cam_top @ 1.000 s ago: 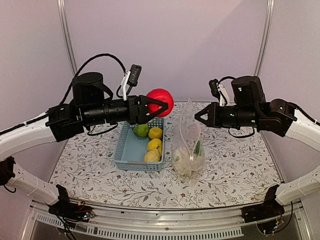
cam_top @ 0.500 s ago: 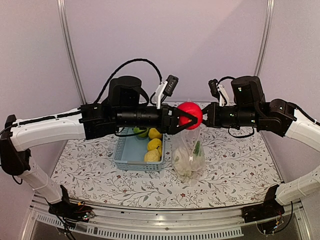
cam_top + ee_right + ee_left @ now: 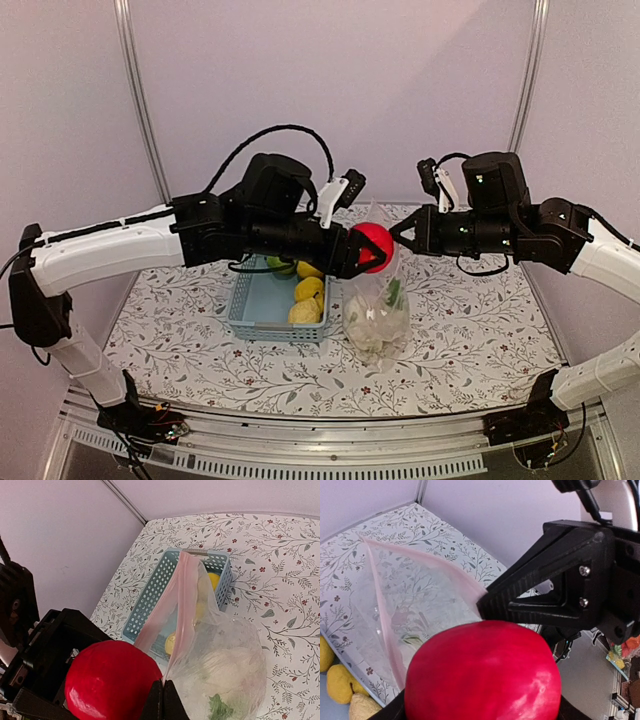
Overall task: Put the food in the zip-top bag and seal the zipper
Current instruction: Place the fake fruit in the zipper food storage bag, then adjust the zipper food storage bag at the center of the board, then pick up the fake fruit from the bin, then place the fake fruit in the zipper food storage bag.
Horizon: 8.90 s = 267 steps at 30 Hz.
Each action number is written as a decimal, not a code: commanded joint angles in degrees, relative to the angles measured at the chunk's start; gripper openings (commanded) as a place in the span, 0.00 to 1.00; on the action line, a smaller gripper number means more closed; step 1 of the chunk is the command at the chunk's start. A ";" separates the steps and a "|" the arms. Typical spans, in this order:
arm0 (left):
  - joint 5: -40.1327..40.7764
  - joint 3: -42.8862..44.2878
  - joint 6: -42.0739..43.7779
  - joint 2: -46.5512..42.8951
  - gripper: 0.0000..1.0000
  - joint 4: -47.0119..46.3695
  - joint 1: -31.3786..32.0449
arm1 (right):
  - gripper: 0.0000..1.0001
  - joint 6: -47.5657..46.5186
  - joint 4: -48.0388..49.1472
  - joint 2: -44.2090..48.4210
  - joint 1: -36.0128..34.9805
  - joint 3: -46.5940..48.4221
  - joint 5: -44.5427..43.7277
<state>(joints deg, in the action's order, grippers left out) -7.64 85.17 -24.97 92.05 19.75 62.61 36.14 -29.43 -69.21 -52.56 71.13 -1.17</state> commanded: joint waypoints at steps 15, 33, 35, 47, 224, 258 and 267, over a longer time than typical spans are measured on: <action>6.97 9.32 1.34 5.32 0.68 14.60 -0.91 | 0.00 -1.09 -1.36 0.55 -0.33 -0.11 -1.29; 5.59 9.75 1.36 4.47 0.98 12.62 -0.91 | 0.00 -1.16 -1.67 0.83 -0.33 -0.21 -2.08; 5.35 9.39 1.12 3.54 0.99 11.66 -0.91 | 0.00 -1.09 -1.69 0.90 -0.31 -0.21 -2.23; 6.78 5.42 -1.22 -5.73 1.00 8.55 -1.58 | 0.00 -1.07 -1.89 0.88 -0.30 -0.12 -2.78; 1.50 -21.46 -2.88 -16.14 0.57 -2.58 -10.15 | 0.00 -2.30 0.20 1.97 -0.36 0.26 0.46; -1.22 2.21 1.69 -4.40 0.54 2.81 -2.05 | 0.00 -3.61 1.10 1.97 -1.50 0.06 3.73; 1.85 6.74 0.79 -0.42 0.55 13.86 -1.89 | 0.00 -3.56 1.13 1.28 -1.49 0.57 3.61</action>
<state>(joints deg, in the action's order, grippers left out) -8.58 89.25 -23.94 89.93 26.87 59.96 33.26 -29.15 -67.72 -53.63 71.18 3.29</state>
